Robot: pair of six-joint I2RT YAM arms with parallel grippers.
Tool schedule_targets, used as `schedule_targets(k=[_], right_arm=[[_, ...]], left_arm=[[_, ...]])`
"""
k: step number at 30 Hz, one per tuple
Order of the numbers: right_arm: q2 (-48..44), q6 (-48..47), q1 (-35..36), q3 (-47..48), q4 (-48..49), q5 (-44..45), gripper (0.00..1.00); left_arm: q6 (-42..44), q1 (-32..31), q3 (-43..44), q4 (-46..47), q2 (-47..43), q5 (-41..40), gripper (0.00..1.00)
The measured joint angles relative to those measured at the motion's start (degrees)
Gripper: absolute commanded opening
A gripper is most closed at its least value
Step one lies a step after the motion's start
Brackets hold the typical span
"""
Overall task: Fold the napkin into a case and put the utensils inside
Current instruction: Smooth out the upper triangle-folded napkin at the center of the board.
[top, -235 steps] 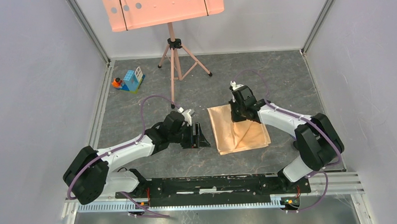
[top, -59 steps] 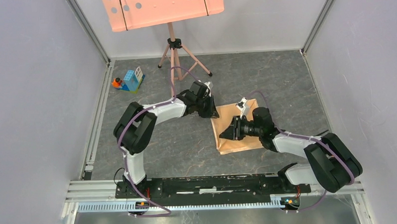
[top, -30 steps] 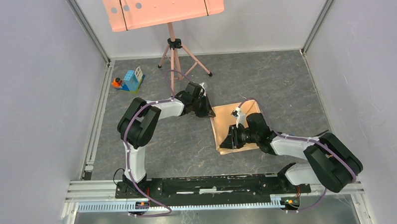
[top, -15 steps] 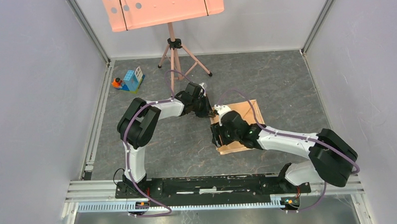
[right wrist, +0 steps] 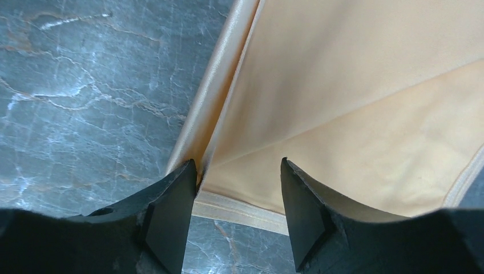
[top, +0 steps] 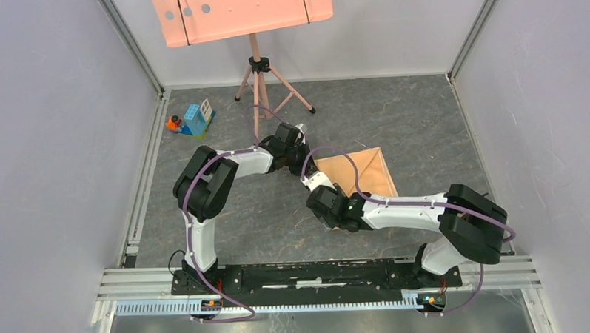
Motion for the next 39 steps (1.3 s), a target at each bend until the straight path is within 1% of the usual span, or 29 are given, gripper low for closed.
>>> schedule_targets(k=[4, 9, 12, 16, 18, 20, 23, 28, 32, 37, 39], right_arm=[[-0.02, -0.42, 1.11, 0.0, -1.31, 2.43, 0.63], [-1.25, -1.64, 1.25, -0.04, 0.11, 0.37, 0.66], [-4.24, -1.9, 1.18, -0.09, 1.81, -1.97, 0.67], [-9.68, -1.68, -0.5, -1.01, 5.68, -4.63, 0.66], [-12.02, -1.4, -2.29, -2.75, 8.5, -6.67, 0.62], [-13.55, -0.92, -4.52, -5.31, 11.89, -9.38, 0.51], [-13.6, 0.09, -7.37, -8.79, 15.8, -13.42, 0.4], [-12.96, 2.08, -10.16, -14.08, 22.08, -19.82, 0.33], [-11.1, 3.08, -10.82, -16.39, 25.94, -23.76, 0.22], [-9.99, 3.56, -10.8, -18.01, 27.85, -26.32, 0.2], [-10.01, 3.1, -10.64, -18.01, 27.71, -25.9, 0.22]], left_arm=[[0.0, 0.0, 0.0, -0.04, 0.0, 0.0, 0.13], [0.02, 0.02, 0.0, -0.2, 0.0, -0.04, 0.11], [0.02, 0.04, 0.0, -0.44, -0.09, -0.28, 0.11], [0.04, 0.13, -0.02, -0.98, -0.31, -0.46, 0.11], [0.02, 0.13, -0.07, -1.22, -0.39, -0.44, 0.11], [0.02, 0.15, -0.13, -1.2, -0.42, -0.42, 0.1], [0.02, 0.2, -0.22, -1.07, -0.42, -0.39, 0.1], [0.02, 0.2, -0.39, -1.01, -0.52, -0.42, 0.09], [0.02, 0.2, -0.5, -0.87, -0.55, -0.42, 0.09], [0.02, 0.24, -0.76, -0.85, -0.72, -0.42, 0.08], [0.02, 0.24, -0.76, -0.85, -0.72, -0.42, 0.08]])
